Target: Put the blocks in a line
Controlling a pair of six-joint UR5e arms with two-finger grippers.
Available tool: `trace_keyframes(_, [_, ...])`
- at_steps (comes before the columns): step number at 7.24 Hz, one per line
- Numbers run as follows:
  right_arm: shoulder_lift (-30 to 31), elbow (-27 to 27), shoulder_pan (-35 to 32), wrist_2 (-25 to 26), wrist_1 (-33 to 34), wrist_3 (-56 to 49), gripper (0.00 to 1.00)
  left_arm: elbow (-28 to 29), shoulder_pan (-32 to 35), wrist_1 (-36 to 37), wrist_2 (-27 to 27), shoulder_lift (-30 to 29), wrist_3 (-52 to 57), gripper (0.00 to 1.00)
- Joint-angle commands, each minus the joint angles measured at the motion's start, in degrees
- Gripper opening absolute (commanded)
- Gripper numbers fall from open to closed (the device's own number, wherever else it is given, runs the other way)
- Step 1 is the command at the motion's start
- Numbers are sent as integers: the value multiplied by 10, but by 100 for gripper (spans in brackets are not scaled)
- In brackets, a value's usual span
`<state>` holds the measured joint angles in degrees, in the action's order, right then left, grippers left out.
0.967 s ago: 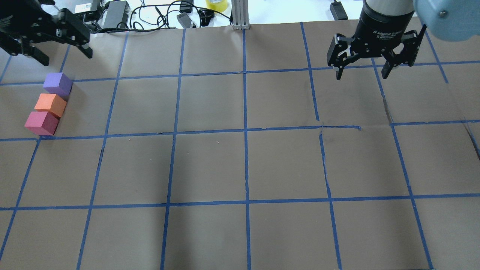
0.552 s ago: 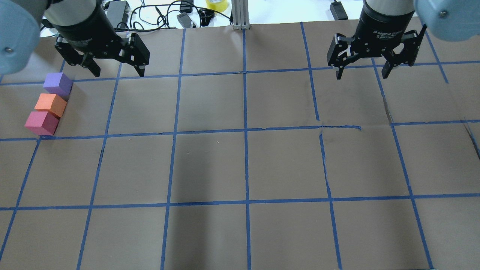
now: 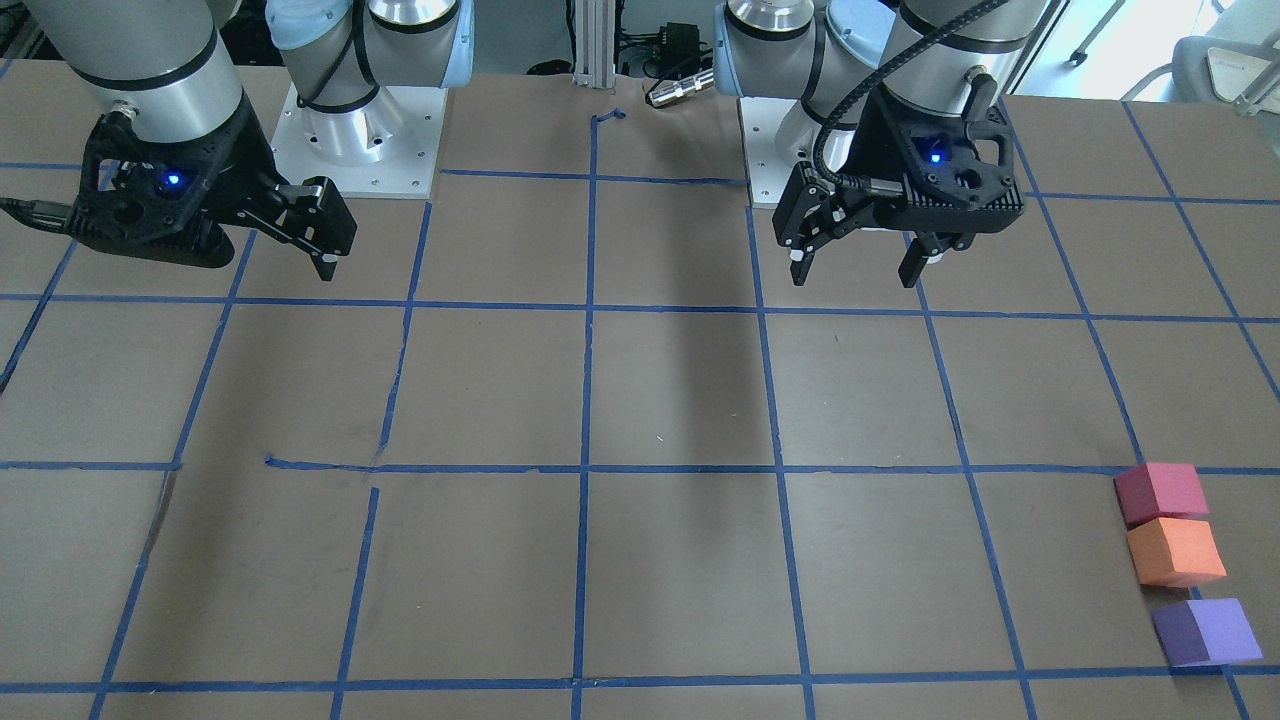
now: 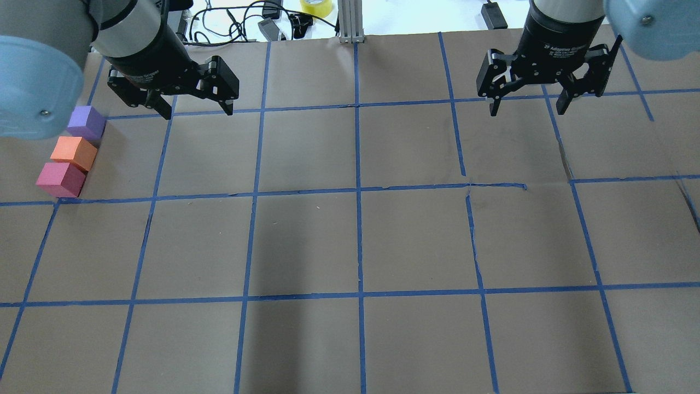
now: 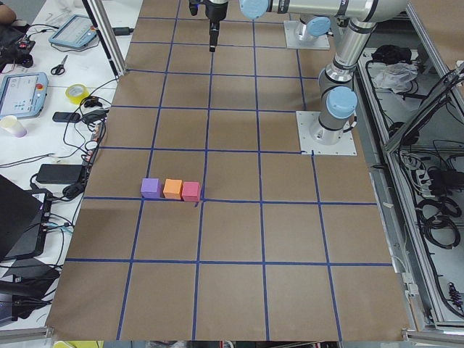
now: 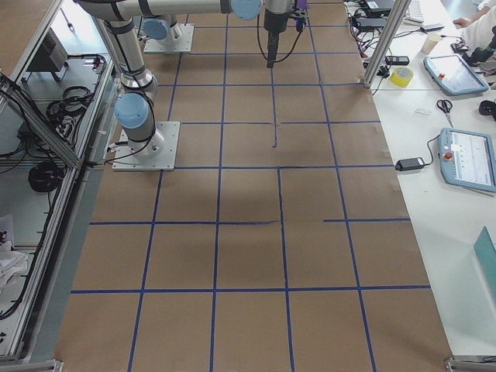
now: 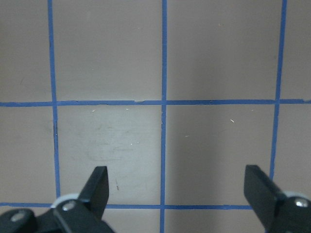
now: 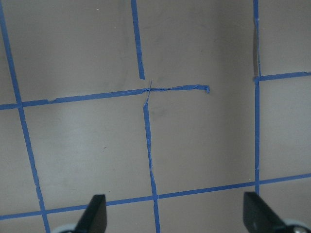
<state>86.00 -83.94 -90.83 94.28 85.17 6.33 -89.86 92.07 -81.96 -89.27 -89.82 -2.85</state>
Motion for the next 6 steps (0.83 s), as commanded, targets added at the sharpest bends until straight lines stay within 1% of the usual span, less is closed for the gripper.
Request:
trace_keyframes(1, [0,0,0,0,0,0,100,-1,-1,4,1,0,18,100])
trace_keyframes(6, [0,0,-1,0,-1,0,100,-7,-3,1,0,5,18,100])
